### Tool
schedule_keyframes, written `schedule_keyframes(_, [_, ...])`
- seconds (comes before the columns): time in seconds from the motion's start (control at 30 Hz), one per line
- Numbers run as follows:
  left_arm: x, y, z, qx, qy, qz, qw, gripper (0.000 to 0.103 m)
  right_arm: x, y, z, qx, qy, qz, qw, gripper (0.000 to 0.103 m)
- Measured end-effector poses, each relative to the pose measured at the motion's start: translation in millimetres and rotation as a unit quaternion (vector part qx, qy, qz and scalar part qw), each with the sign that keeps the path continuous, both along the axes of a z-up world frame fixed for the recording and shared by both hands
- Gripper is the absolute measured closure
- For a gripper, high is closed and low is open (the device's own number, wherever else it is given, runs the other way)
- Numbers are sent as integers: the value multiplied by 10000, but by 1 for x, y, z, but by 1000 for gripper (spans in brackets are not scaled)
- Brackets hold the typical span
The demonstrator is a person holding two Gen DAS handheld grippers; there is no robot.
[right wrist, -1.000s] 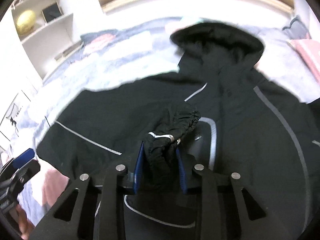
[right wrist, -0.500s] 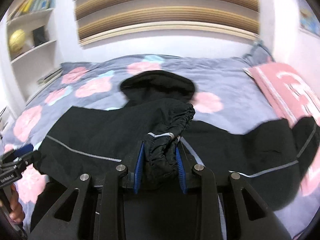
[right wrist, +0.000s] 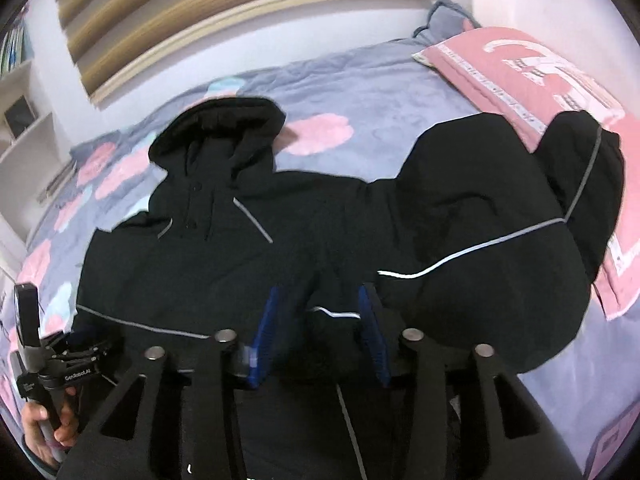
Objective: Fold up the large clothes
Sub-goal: 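Fold the sleeve across the jacket front with the left gripper, then grasp the other sleeve cuff with the right gripper and lift it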
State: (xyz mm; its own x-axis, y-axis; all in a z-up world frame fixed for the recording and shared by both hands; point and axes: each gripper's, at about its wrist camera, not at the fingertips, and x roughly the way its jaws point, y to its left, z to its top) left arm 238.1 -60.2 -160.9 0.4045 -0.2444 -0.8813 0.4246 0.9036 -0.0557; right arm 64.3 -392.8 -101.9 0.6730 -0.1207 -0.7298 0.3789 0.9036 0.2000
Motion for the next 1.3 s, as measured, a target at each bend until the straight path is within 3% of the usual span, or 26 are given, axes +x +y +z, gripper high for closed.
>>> schedule_keyframes(0.1, [-10,-3,16,-464,-91,-90,9988,31,-2,9,6,-81,-174,72,9998,46])
schedule_keyframes(0.23, [-25,-28,27,-889,-139,-466,9948,31,21,37,-18,-335,284,493,9978,46])
schedule_keyframes(0.3, [-23,-45,9,-622,211,-625,9959,31,32,44,-49,-498,783,476,9945,47])
schedule_keyframes(0.33, [-17,-55,-9,-306,449,-554,9970,31,35,44,-60,-584,996,443,9923,47])
schedule_keyframes(0.37, [-13,-61,-21,-167,494,-493,9974,29,41,44,-79,-618,1377,463,9875,47])
schedule_keyframes(0.4, [-12,-64,-22,-121,441,-460,9979,28,43,45,-84,-651,1466,485,9859,47])
schedule_keyframes(0.5, [-19,-73,-9,24,276,-308,9991,29,39,48,-73,-756,1534,607,9834,49])
schedule_keyframes(0.67, [-51,-111,29,-393,-239,-698,9965,30,-1,28,-28,-499,812,866,9917,48])
schedule_keyframes(0.8, [-85,-167,56,-700,-557,-1240,9882,30,-41,-19,8,-753,470,510,9947,46])
schedule_keyframes(0.9, [-95,-216,66,-691,-729,-1543,9829,30,-66,-66,25,-833,300,173,9959,38])
schedule_keyframes(1.07, [-101,-276,71,-935,-598,-1655,9799,30,-84,-159,40,-721,217,-467,9961,36])
schedule_keyframes(1.17, [-90,-304,60,-1134,-488,-1474,9813,30,-91,-206,48,-732,109,-683,9949,36])
schedule_keyframes(1.3, [-68,-330,19,-1125,-20,-1329,9847,30,-93,-252,50,-800,3,-845,9932,32])
